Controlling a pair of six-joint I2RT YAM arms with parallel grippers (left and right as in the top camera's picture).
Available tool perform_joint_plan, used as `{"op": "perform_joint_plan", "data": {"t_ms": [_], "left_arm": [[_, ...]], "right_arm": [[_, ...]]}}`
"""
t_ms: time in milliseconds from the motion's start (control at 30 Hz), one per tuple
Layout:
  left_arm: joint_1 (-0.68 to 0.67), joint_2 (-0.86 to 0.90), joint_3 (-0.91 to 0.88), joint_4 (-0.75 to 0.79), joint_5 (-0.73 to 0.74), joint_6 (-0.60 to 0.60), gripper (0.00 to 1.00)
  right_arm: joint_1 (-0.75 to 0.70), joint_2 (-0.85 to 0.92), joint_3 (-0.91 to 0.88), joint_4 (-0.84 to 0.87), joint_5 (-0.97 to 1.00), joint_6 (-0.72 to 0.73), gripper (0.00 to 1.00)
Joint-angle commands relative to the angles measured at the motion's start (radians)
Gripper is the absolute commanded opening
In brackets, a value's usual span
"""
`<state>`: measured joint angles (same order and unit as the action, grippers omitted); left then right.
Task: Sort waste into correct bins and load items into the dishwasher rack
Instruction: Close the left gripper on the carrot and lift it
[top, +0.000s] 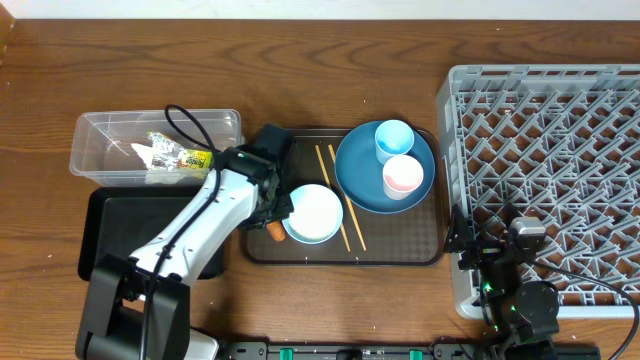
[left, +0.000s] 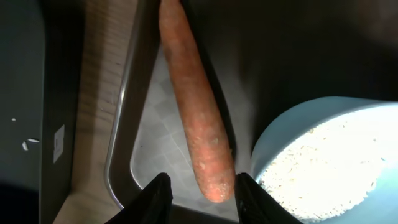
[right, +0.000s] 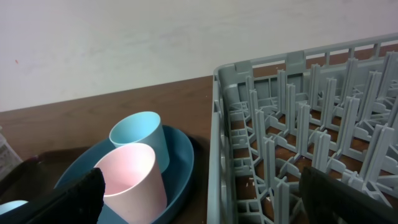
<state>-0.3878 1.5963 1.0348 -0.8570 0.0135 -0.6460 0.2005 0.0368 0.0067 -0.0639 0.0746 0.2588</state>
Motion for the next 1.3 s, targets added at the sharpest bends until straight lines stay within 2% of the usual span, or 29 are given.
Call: {"op": "perform_joint_plan", "data": {"t_ms": [0, 300, 533, 1033, 1267], "left_arm": [[-0.007, 0.006, -0.008, -0.005, -0.023, 0.016, 0.37], [-0.018, 0.007, -0.118, 0.100, -0.025, -0.034, 0.37], [-0.018, -0.005, -0.116, 0.114, -0.022, -0.020, 0.29], [-0.018, -0.031, -0.114, 0.117, 0.005, -0.018, 0.29], [-0.018, -0.031, -0.114, 0.157, 0.086, -0.018, 0.30]], "right_arm": [[-0.001, -0.002, -0.001, -0.004, 0.000, -0.006, 0.99], [-0.001, -0.002, -0.001, -0.004, 0.000, -0.006, 0.99], [-0.001, -0.002, -0.001, -0.004, 0.000, -0.006, 0.99], [-0.001, -0.002, -0.001, -0.004, 0.000, -0.006, 0.99], [-0.001, -0.002, -0.001, -0.004, 0.000, -0.006, 0.99]]}}
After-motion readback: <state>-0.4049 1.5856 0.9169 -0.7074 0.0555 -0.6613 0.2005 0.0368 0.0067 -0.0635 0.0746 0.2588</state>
